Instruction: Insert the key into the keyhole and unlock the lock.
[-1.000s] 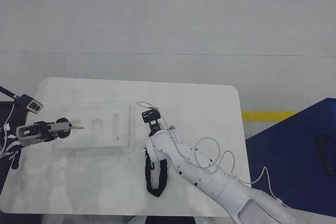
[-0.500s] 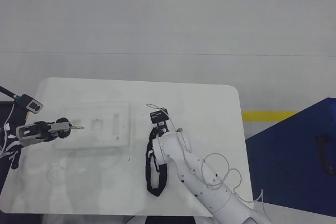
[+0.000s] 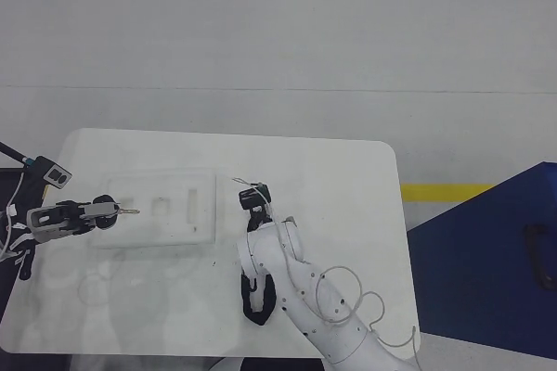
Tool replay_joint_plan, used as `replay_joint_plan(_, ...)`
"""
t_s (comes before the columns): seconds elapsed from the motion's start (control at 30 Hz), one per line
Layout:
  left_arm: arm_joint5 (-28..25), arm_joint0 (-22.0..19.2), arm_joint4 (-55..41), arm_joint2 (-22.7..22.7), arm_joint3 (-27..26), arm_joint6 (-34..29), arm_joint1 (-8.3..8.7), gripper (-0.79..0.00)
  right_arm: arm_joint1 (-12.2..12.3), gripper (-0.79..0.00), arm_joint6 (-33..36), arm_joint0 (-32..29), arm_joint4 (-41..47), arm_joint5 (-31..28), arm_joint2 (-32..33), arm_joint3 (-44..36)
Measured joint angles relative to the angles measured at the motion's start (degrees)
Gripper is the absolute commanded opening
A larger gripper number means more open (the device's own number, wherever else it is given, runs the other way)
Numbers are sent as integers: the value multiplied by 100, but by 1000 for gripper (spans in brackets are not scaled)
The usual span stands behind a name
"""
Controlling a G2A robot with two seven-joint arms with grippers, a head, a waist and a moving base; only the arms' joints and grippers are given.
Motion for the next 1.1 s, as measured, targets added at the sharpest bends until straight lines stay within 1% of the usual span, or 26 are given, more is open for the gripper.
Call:
replay_joint_plan(0.07,0,0,0,0,0,0,0,-785,-89,-323,-8,64,-70,8,38,173)
replay_joint_plan(0.1,0,0,0,0,0,0,0,-785,-125,-342,-13,92,-105,13,60,253)
replay_joint_plan(0.13,0,0,0,0,0,0,0,-785,-160,-332,-16,118,-142,16,81,332)
replay_joint_plan(0.2,0,0,0,0,0,0,0,-785,-228,-351,-7,181,-155,7,120,478)
replay_joint_plan(0.23,0,0,0,0,0,0,0,-785,-248,-397,-2,211,-129,2,130,526)
replay_joint_plan(0.27,0,0,0,0,0,0,0,-785,-266,-409,-9,251,-117,8,137,590)
replay_joint_plan(0.8,0,0,0,0,0,0,0,-785,-438,-400,-157,764,220,157,10,1438)
replay_joint_plan(1.0,0,0,0,0,0,0,0,-785,-477,-416,-231,903,381,230,-15,1740)
replay_joint_plan(1.03,0,0,0,0,0,0,0,-785,-484,-428,-242,929,397,241,-10,1797)
replay_joint_plan(1.07,0,0,0,0,0,0,0,-785,-495,-474,-249,960,430,248,-6,1866)
replay_joint_plan(1.1,0,0,0,0,0,0,0,-785,-502,-662,-255,980,452,254,-6,1911)
